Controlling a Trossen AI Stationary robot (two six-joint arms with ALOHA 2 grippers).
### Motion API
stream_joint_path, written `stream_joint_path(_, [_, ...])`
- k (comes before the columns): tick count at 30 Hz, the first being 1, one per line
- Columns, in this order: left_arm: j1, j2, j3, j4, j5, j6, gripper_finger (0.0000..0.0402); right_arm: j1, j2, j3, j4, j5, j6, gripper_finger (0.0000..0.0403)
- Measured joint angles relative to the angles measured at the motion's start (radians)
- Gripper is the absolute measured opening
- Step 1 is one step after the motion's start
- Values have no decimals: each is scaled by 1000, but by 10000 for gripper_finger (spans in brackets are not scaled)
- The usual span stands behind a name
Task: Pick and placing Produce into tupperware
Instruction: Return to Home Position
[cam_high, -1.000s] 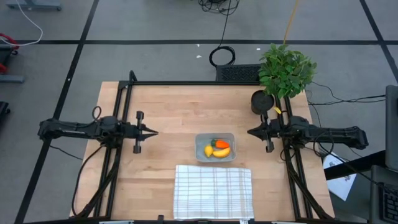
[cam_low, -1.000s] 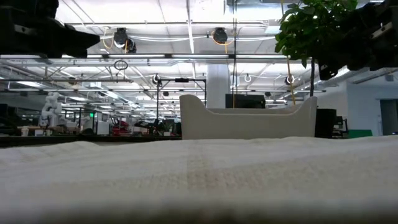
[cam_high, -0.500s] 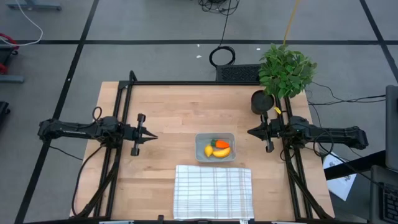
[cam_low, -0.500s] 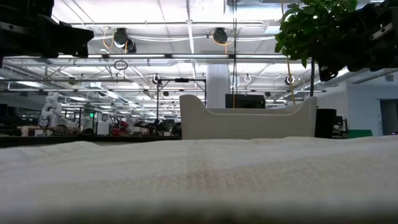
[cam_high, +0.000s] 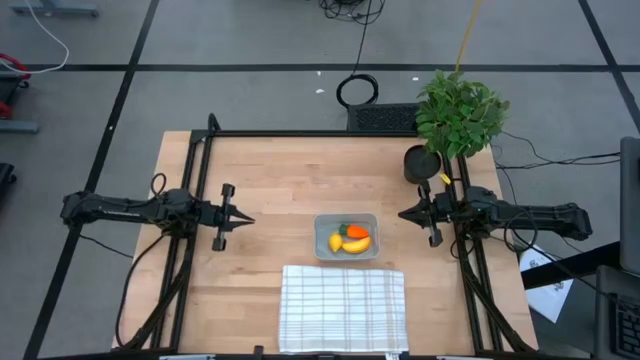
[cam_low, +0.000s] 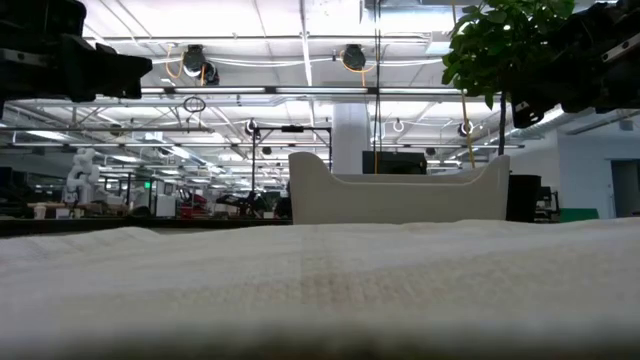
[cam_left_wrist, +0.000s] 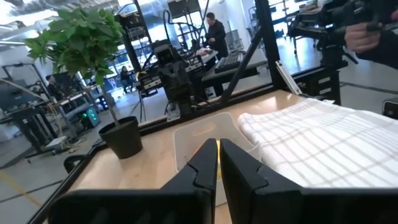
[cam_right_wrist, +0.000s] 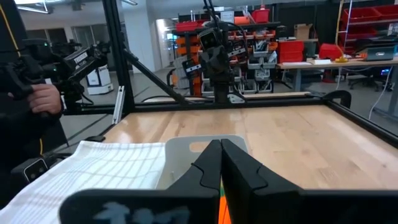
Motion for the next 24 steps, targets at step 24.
stream_joint_path(24, [0, 0, 0, -17, -33, -20, 26, 0, 0, -1, 16, 2, 4, 0])
